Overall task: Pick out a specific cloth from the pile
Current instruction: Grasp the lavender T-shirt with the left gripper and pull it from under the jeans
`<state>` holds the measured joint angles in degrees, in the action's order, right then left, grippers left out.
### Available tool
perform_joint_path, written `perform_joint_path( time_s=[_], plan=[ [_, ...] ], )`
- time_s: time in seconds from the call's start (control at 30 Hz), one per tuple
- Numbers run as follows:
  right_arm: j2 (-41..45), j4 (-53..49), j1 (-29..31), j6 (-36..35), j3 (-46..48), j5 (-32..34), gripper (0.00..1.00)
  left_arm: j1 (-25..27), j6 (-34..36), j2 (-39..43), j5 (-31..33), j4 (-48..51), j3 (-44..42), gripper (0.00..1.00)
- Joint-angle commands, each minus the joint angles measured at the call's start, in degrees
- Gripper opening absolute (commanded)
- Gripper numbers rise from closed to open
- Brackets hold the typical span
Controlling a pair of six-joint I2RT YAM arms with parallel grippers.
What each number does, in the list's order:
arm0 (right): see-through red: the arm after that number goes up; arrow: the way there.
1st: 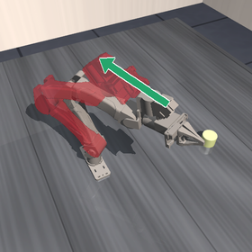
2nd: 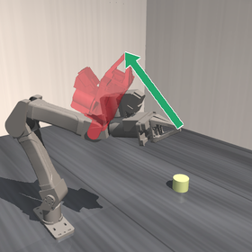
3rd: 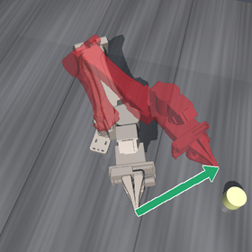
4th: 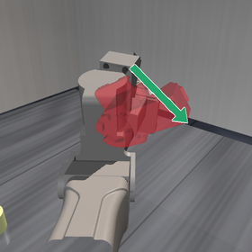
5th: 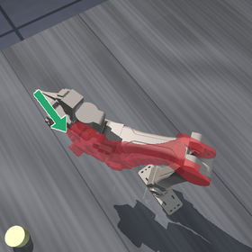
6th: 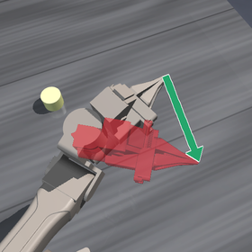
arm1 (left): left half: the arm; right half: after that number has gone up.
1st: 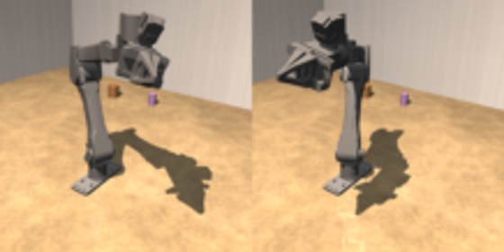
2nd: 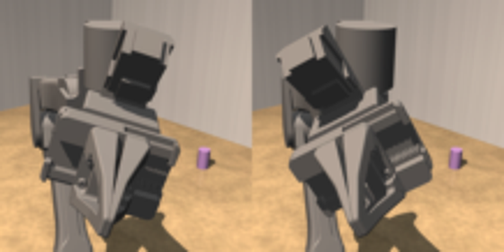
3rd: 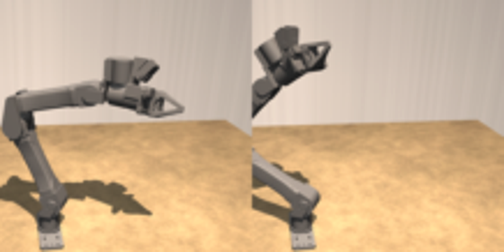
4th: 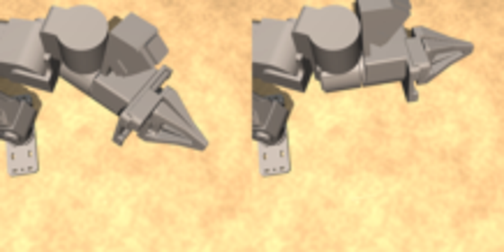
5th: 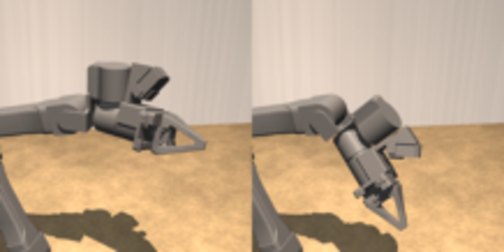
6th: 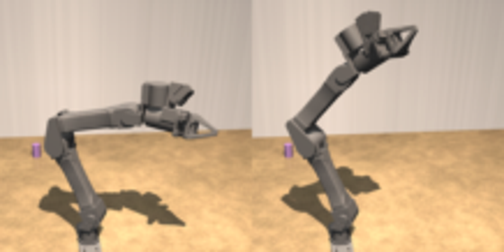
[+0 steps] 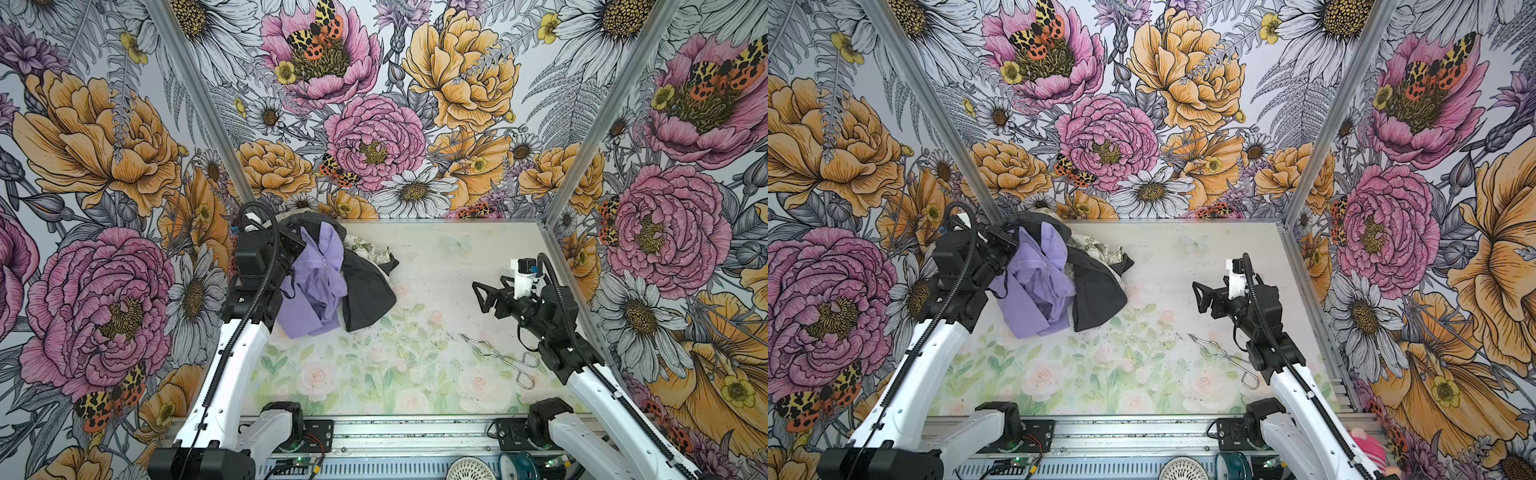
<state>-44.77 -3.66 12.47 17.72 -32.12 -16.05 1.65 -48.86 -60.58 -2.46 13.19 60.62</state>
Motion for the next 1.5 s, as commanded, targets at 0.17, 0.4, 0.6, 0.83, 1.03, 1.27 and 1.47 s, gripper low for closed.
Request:
perform_joint_path(
  time_s=[0.17,0.4,0.6,0.83,1.03,1.27,1.47],
  plan=[
    [-1.87,0.41,0.53,1.27,-0.84,-1.97,0.99,3.15,4.51,-3.9,4.36,-2.56,-7.52,0.0],
    [-2.43,0.06,0.62,1.2,-0.9,-2.33,1.0,3.14,5.75,-14.28,1.75,-3.44,-8.72,0.17],
    [-1.81,-0.56,0.69,0.83,-0.55,-2.02,0.99,4.1,5.84,-9.35,2.74,-1.58,-5.75,0.45],
    [-2.12,-0.47,0.76,0.61,-0.4,-1.65,1.0,7.37,9.69,-0.54,12.54,10.28,-2.09,0.69],
    [-2.21,-0.49,0.83,0.47,-0.27,-1.67,1.0,9.51,11.21,3.58,22.47,17.33,-4.38,0.76],
    [-2.55,-0.47,0.89,0.5,-0.2,-1.66,0.99,9.51,6.93,1.01,23.51,16.73,-10.62,0.8],
    [-1.64,-0.54,0.87,0.42,0.35,-1.44,1.0,9.25,4.54,-2.67,22.79,13.6,-13.61,0.79]
  ],
)
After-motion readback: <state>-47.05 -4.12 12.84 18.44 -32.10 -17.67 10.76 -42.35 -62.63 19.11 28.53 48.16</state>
